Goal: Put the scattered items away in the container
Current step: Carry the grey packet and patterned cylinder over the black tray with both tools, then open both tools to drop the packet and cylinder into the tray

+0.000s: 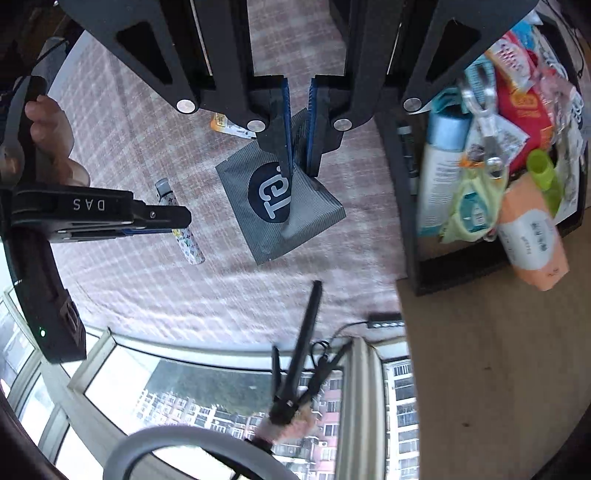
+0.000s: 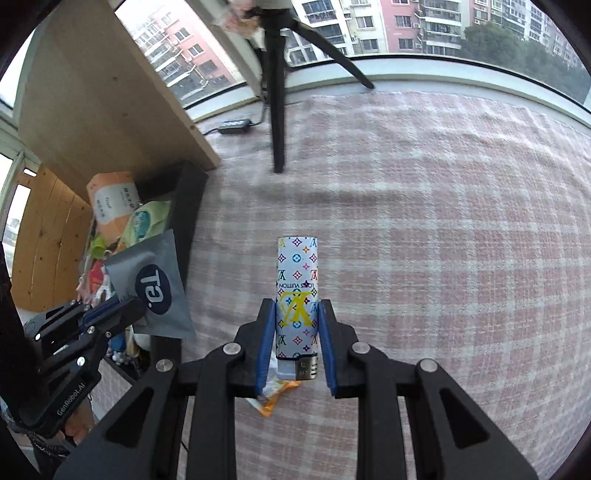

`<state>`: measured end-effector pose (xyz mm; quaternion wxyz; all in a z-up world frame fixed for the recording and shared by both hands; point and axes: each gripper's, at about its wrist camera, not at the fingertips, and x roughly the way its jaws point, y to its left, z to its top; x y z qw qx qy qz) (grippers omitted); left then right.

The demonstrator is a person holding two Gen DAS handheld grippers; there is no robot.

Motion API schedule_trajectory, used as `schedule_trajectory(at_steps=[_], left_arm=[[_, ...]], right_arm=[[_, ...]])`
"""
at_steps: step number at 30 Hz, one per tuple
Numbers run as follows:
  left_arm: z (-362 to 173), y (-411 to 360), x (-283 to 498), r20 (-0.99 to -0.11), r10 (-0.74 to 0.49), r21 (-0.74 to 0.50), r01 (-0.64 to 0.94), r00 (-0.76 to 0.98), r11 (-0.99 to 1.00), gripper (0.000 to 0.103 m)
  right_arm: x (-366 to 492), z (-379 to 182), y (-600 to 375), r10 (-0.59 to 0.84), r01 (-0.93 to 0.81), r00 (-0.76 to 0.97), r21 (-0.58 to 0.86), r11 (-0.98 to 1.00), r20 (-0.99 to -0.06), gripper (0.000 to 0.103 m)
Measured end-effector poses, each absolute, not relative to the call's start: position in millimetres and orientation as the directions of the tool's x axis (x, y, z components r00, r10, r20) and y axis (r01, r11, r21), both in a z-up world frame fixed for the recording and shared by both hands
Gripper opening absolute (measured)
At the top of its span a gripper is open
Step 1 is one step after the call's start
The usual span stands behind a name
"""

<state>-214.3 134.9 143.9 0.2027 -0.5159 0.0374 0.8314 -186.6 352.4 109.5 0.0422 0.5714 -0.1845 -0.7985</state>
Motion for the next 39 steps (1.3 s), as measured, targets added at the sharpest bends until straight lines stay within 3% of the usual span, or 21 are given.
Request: schedule_trajectory(at_steps=[9,18,20,21,22,24,39], left_arm=[[183.9,10.3,-208.6,-0.836,0.124,-0.038,-0.17,-0.534,-0.985,0.006],[177.8,-42.1,-229.7,-0.84,0.059,-0.018,-0.081,-0.539,-0.997,0.007],[173.2,-48.6,-234.1,-0.843,0.034,-0.003,-0.058,-0.536,-0.998,0.011],[171.2,-52.4,-235.8,-0.847,0.022,0.0,-0.041,-0.531,-0.999,0.021],[170.4,-56.5,-236.4,-0.849,0.018,-0.005,-0.026,-0.528,-1.0,0.041],[170.9,-62.5,-234.6,-0.838,0.018,-0.014,-0.012,-0.546,-1.0,0.05],[181.9,-36.4,-195.1,-0.819,0.121,-0.066,-0.118,-0.561,-0.991,0.048]], right_arm=[[-221.4,169.8,241.6,-0.316,0.042,-0.426,0.331,-0.943,-0.848,0.023],[-283.1,156.5,162.0,-0.388,0.099,-0.388,0.381,-0.919,-0.836,0.023],[-292.0,153.3,152.6,-0.376,0.102,-0.399,0.367,-0.924,-0.836,0.04],[-295.2,153.0,150.4,-0.361,0.098,-0.411,0.353,-0.931,-0.837,0.043],[-297.0,154.0,150.0,-0.355,0.095,-0.426,0.348,-0.932,-0.832,0.048],[-298.7,156.5,153.2,-0.353,0.089,-0.443,0.351,-0.932,-0.824,0.05],[-245.2,165.9,251.4,-0.256,0.012,-0.429,0.278,-0.96,-0.866,0.05]])
